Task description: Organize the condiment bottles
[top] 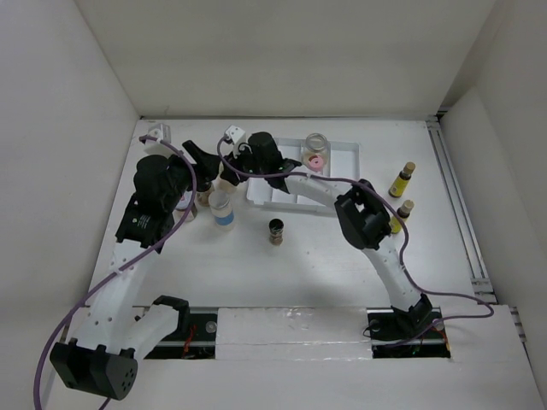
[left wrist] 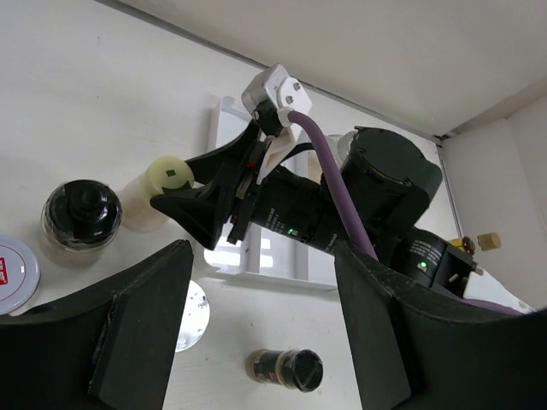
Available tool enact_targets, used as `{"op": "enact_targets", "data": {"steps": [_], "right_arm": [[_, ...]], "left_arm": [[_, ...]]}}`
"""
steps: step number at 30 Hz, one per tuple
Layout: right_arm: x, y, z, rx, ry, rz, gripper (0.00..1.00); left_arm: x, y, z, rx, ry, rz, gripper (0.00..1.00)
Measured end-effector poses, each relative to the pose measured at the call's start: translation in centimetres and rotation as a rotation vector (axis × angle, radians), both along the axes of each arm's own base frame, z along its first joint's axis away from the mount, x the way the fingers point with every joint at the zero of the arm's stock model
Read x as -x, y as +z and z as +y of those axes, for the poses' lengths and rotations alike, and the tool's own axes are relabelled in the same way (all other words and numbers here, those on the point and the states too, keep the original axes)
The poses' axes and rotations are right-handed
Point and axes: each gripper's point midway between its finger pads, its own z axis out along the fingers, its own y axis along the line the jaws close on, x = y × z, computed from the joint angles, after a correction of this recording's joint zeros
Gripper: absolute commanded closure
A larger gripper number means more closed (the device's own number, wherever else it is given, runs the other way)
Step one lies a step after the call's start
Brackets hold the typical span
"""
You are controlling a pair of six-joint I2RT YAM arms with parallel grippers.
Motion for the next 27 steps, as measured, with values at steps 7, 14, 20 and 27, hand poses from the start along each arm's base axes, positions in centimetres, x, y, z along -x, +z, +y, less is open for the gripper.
{"op": "enact_targets", "data": {"steps": [7, 14, 20, 27], "right_arm": [[2.7, 3.5, -4.0, 0.0, -0.085, -0.006, 0.69], [6.0, 16.3, -10.8, -0.212, -0.181, -0.166, 0.7], [6.5, 17.8, -19.3, -0.292, -0.352, -0.187, 0.72], [5.0, 8.6, -25.4, -0.147, -0.547, -0.014, 0.73]], "left_arm": [[-0.1, -0.2, -0.3, 0.001, -0.013, 0.008, 0.38], [-0.1, -0.3, -0.3, 0.002, -0.017, 0.009, 0.38], [0.0, -0.2, -0.6, 0.006, -0.033, 0.009, 0.38], [0.0, -0.2, -0.9, 0.01, -0.05, 0.008, 0.38]]}}
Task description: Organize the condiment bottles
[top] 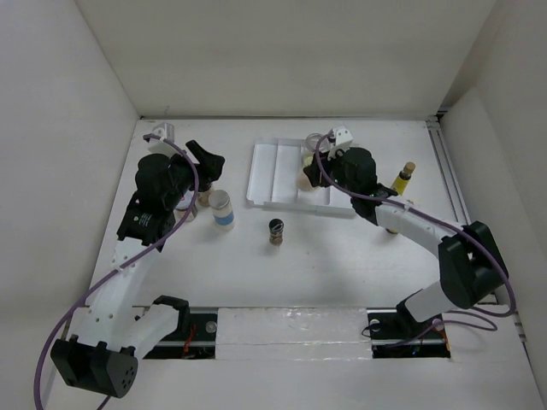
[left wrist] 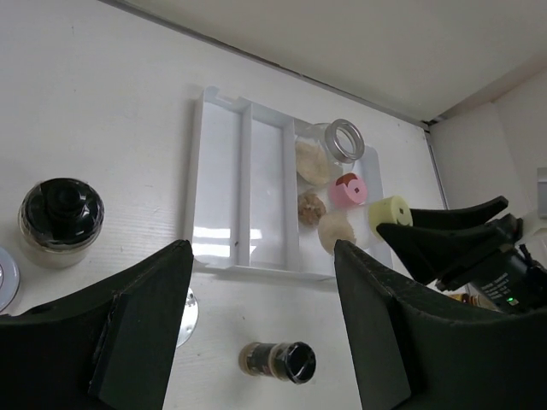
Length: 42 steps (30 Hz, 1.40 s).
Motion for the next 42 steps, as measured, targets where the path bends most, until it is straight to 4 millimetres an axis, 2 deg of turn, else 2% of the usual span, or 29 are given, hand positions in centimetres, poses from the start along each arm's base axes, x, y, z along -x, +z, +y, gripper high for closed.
{"op": "enact_targets", "data": {"steps": [2, 9, 11, 17, 20, 23, 25, 27, 30, 35, 39, 42], "right_arm": [[0.1, -1.4, -0.9, 0.019, -0.031, 0.039, 0.73], [-0.5, -2.3, -2.1, 0.037, -0.108, 0.056, 0.73], [-0.8, -3.1, -2.4, 0.05, -0.132, 0.068, 0.73], [-1.4, -7.2, -3.3, 0.113, -0.18, 0.146, 0.7], [-1.4, -8.8, -3.4, 0.134, -0.187, 0.178, 0.52], [-1.5, -8.7, -3.4, 0.129, -0.193, 0.177, 0.3], [-1.5, -8.7, -3.5, 0.131, -0.2, 0.18, 0.24], [-1.5, -8.6, -3.6, 0.131, -0.206, 0.179, 0.2], [-1.3, -7.9, -3.5, 0.128, -0.204, 0.171, 0.2], [-0.1, -4.7, -2.0, 0.097, -0.16, 0.12, 0.21], [2.0, -1.1, 2.4, 0.053, -0.007, 0.042, 0.21], [4.6, 0.9, 7.3, 0.035, 0.169, -0.01, 0.11]], "left_arm": [[0.0, 0.1, -0.1, 0.002, -0.003, -0.004, 0.38], [0.0, 0.3, -0.3, 0.006, -0.016, -0.011, 0.38], [0.0, 0.3, -0.4, 0.007, -0.02, -0.012, 0.38], [0.1, 0.3, -0.5, 0.01, -0.03, -0.011, 0.38], [0.1, 0.3, -0.6, 0.01, -0.033, -0.011, 0.38], [0.0, 0.2, -0.6, 0.009, -0.033, -0.007, 0.38], [-0.1, 0.1, -0.6, 0.009, -0.032, -0.004, 0.38], [-0.1, 0.1, -0.6, 0.008, -0.032, -0.003, 0.38], [-0.1, -0.1, -0.6, 0.008, -0.032, 0.001, 0.38], [-0.3, -0.3, -0.1, 0.004, 0.003, 0.009, 0.38], [-0.5, -0.9, 1.2, 0.009, 0.09, 0.046, 0.39], [-0.5, -0.4, 2.0, 0.015, 0.143, 0.049, 0.36]]}}
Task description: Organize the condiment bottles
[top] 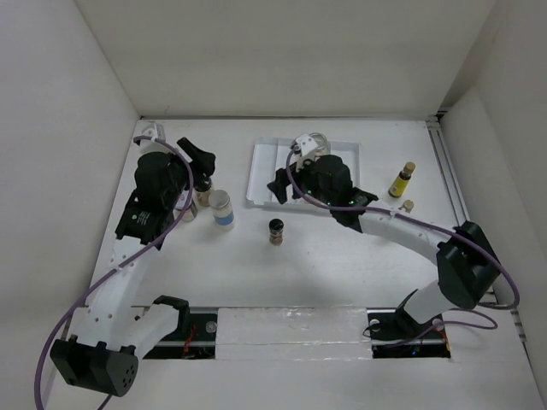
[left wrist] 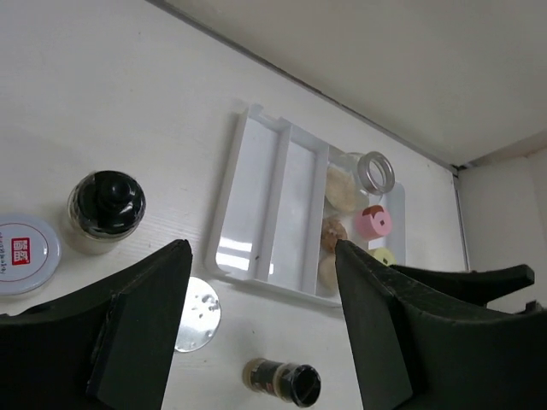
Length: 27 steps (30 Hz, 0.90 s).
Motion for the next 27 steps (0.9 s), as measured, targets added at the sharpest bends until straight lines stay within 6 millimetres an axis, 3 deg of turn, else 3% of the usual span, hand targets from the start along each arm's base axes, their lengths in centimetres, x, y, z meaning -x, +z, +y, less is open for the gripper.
{"op": "enact_targets", "data": {"steps": [3, 9, 12, 18, 22, 24, 27], "right_arm": [[3.1, 1.2, 5.1, -0.013, 0.181, -0.032, 0.01], [7.7, 0.3, 12.5, -0.005, 0.433, -0.039, 0.0], [7.5, -1.0, 15.0, 0.004, 0.474, -0.023, 0.0], [4.7, -4.8, 17.9, 0.038, 0.456, 0.01, 0.0], [3.3, -7.9, 19.2, 0.061, 0.439, 0.04, 0.09], [3.1, -9.2, 19.2, 0.067, 0.426, 0.059, 0.31], [2.7, -9.2, 19.3, 0.054, 0.404, 0.059, 0.5]], "left_arm": [[0.2, 0.7, 0.7, 0.006, 0.039, -0.019, 0.35], [0.6, 1.5, 1.4, 0.006, 0.071, -0.043, 0.35], [0.5, 1.4, 1.4, 0.004, 0.075, -0.039, 0.35], [0.5, 1.3, 1.4, 0.003, 0.074, -0.036, 0.35], [0.5, 1.3, 1.3, 0.003, 0.069, -0.035, 0.35], [0.5, 1.3, 1.3, 0.002, 0.069, -0.036, 0.35], [0.6, 1.3, 1.2, 0.001, 0.063, -0.035, 0.35]]}}
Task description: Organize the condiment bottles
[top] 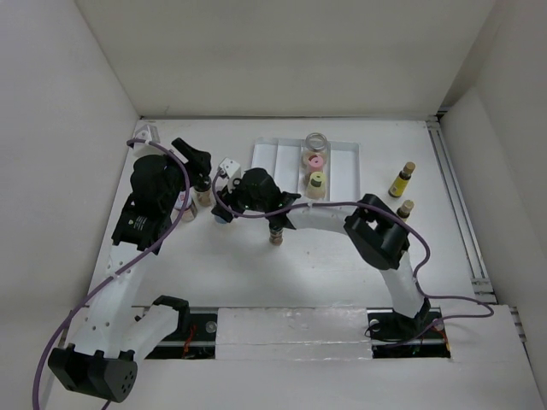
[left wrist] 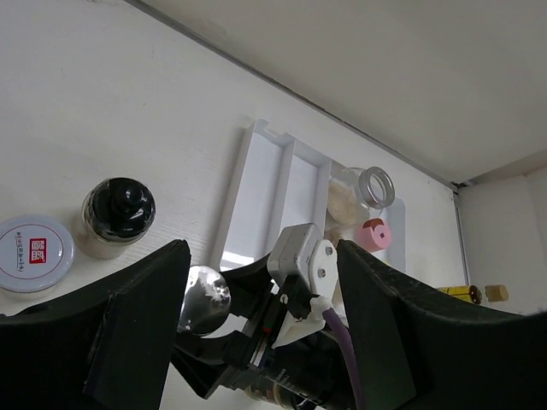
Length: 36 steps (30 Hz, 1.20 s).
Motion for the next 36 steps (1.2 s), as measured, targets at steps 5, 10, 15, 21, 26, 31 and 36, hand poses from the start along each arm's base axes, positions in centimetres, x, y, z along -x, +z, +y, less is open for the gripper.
{"op": "enact_targets", "data": {"steps": [5, 10, 15, 21, 26, 31, 36], "right_arm": [[0.1, 0.5, -0.6, -0.016, -0.021, 0.002, 0.57], [1.6, 4.7, -4.3, -0.05, -0.037, -0.018, 0.58], [-1.4, 16.1, -9.5, -0.229, -0.136, -0.165, 0.58], [-9.3, 21.4, -19.9, -0.284, -0.451, -0.283, 0.59], [-15.3, 18.3, -28.4, -0.165, -0.711, -0.224, 0.59], [-18.3, 14.6, -35.8, -0.079, -0.908, -0.146, 0.59], [-20.0, 11.7, -39.0, -0.043, -0.996, -0.102, 0.59]], "left_arm": [[0.0, 0.0, -0.1, -0.003, -0.008, 0.0, 0.35], [0.0, -0.1, -0.3, -0.002, -0.019, 0.001, 0.35], [0.0, -0.1, -0.5, 0.001, -0.032, 0.002, 0.35], [0.1, 0.0, -0.8, 0.004, -0.045, 0.001, 0.35], [0.1, 0.0, -0.9, 0.005, -0.055, 0.002, 0.35], [0.2, 0.0, -1.0, 0.001, -0.061, 0.001, 0.35], [0.1, -0.1, -1.1, 0.001, -0.065, 0.003, 0.35]]}}
